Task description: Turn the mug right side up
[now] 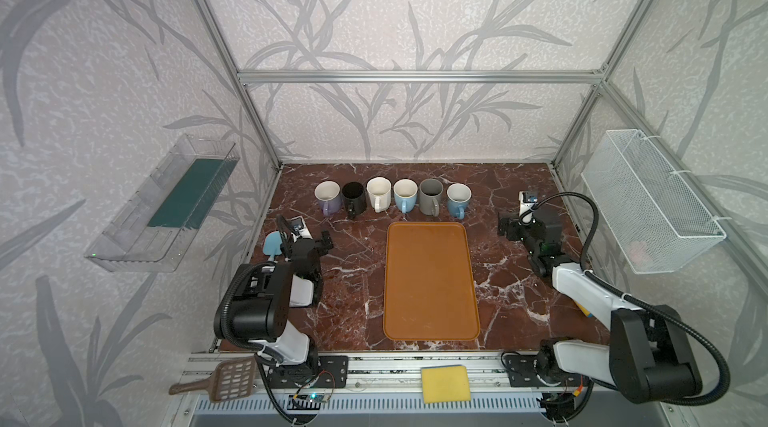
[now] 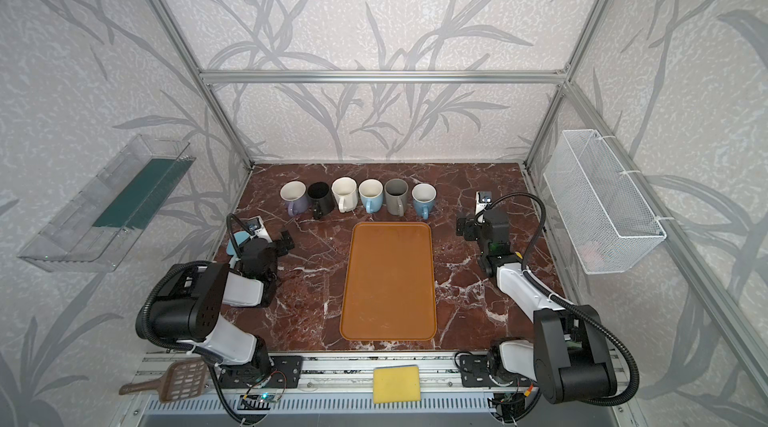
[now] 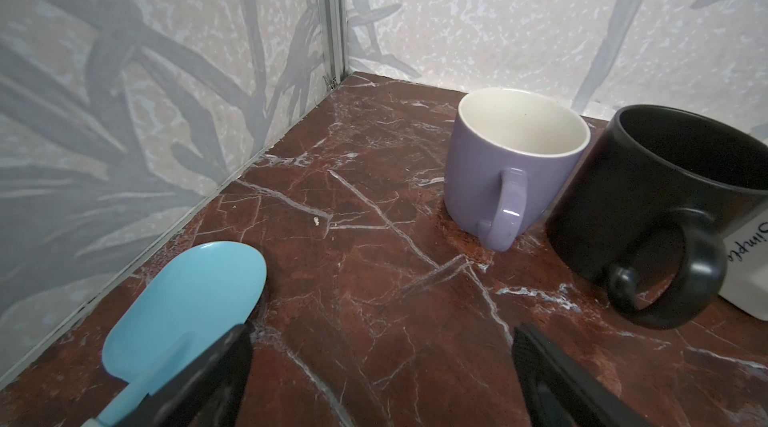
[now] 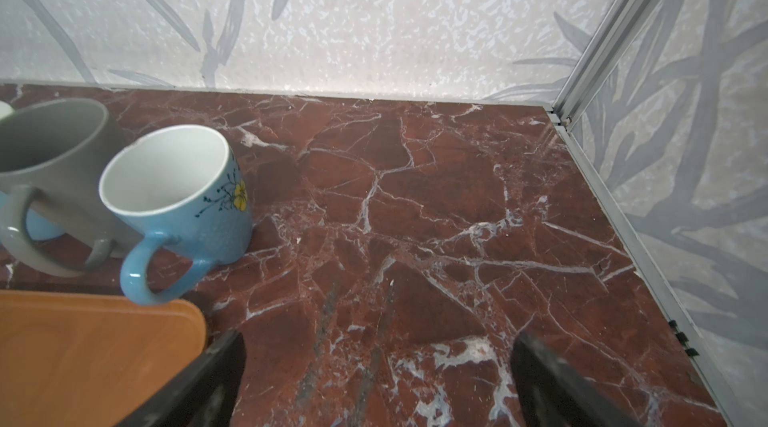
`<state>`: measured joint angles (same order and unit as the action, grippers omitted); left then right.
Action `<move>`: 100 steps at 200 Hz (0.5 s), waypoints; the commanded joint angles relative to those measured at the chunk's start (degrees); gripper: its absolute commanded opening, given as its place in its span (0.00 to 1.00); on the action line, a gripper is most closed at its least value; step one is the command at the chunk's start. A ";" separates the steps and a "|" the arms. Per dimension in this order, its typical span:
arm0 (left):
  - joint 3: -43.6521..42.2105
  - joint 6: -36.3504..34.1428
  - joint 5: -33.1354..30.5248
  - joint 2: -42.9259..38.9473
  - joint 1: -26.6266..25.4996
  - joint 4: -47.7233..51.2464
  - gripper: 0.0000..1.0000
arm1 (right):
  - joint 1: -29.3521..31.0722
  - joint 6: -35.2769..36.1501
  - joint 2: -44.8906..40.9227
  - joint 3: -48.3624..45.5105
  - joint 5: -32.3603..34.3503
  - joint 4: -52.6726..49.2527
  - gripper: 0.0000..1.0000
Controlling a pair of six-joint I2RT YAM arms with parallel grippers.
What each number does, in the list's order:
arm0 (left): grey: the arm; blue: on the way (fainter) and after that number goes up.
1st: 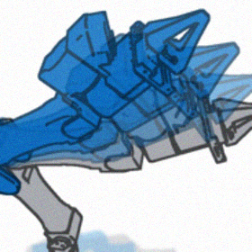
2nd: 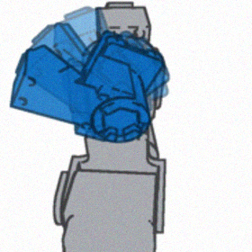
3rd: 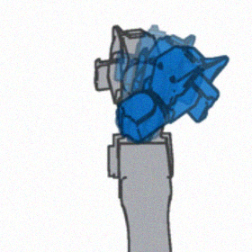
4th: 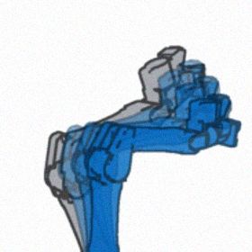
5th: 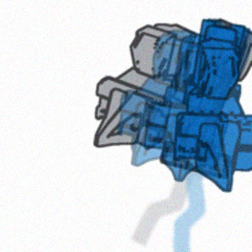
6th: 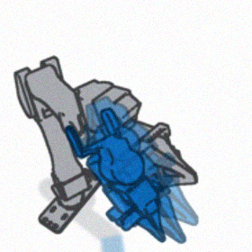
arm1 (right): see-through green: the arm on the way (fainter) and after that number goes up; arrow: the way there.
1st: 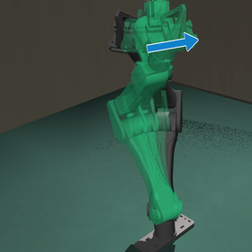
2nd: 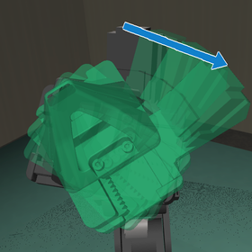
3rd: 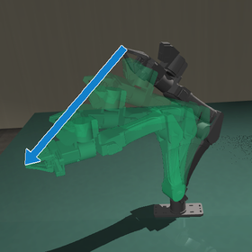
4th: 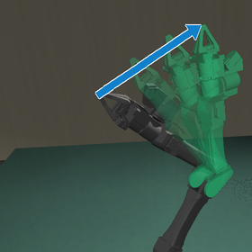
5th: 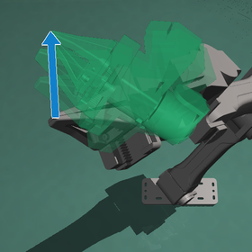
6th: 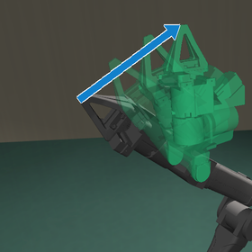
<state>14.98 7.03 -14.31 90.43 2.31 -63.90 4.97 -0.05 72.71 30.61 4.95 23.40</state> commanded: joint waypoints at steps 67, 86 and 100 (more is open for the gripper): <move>5.39 -3.25 5.14 -0.78 -0.02 7.58 0.99 | -3.61 -0.14 1.81 -5.67 -4.64 10.61 0.99; 5.35 -3.25 5.16 -0.78 0.00 7.63 0.99 | -3.83 -0.68 3.91 -7.21 -5.16 14.98 0.99; 5.40 -3.26 5.16 -0.78 0.00 7.55 0.99 | -3.96 -0.68 5.48 -7.78 -5.47 16.76 0.99</move>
<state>19.77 4.99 -10.17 90.41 2.31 -57.47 1.43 -0.16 75.75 24.23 0.56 33.61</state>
